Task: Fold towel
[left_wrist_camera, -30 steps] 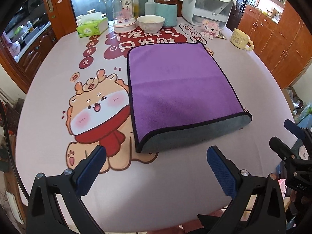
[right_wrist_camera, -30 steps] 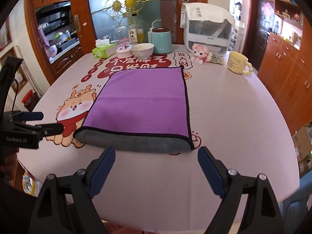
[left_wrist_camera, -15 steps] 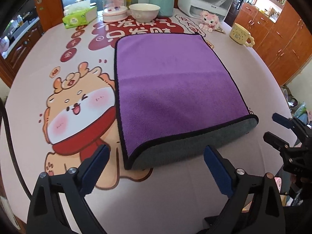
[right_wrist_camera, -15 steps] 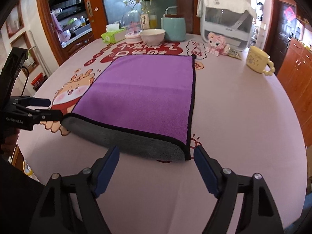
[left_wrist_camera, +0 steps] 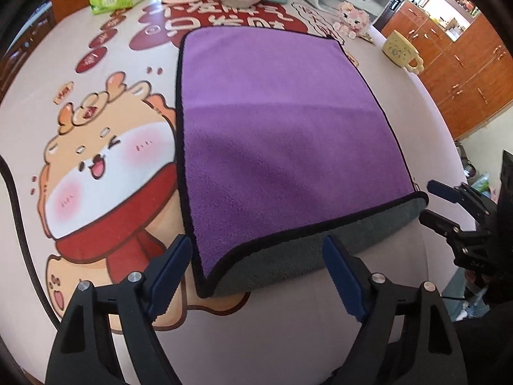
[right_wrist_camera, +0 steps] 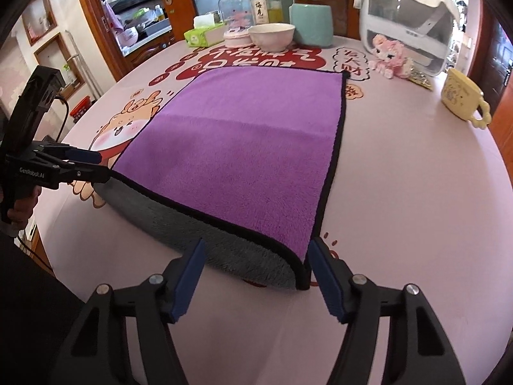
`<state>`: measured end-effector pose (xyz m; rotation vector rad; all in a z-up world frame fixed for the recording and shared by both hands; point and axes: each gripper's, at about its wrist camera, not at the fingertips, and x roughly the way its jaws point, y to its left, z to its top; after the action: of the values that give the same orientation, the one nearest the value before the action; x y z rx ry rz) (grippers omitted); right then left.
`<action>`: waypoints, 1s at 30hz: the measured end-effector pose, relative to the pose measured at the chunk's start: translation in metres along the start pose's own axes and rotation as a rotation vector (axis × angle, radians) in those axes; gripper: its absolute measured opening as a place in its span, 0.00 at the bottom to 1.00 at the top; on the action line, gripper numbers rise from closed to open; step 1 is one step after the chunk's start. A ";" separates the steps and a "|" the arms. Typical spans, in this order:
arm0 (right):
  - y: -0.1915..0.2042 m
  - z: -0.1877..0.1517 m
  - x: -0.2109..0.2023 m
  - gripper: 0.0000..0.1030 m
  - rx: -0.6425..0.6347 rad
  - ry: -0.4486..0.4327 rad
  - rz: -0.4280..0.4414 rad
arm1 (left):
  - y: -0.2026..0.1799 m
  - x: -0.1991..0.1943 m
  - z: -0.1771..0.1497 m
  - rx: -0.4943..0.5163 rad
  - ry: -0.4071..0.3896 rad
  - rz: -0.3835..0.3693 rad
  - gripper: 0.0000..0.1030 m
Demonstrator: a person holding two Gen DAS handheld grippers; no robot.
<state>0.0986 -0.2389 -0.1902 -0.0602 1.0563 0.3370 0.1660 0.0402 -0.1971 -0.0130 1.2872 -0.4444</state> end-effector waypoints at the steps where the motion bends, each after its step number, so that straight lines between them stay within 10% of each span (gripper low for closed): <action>1: -0.001 0.001 0.002 0.62 0.000 0.007 0.005 | 0.001 0.003 0.001 0.002 0.008 -0.006 0.80; 19: -0.008 -0.006 0.008 0.42 0.006 0.075 0.021 | -0.004 0.013 -0.003 -0.005 0.056 -0.055 0.63; 30: -0.009 -0.012 0.006 0.23 -0.051 0.092 -0.007 | -0.009 0.012 -0.003 0.020 0.061 -0.036 0.33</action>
<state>0.0939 -0.2481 -0.2026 -0.1266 1.1385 0.3577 0.1624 0.0288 -0.2066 -0.0062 1.3440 -0.4913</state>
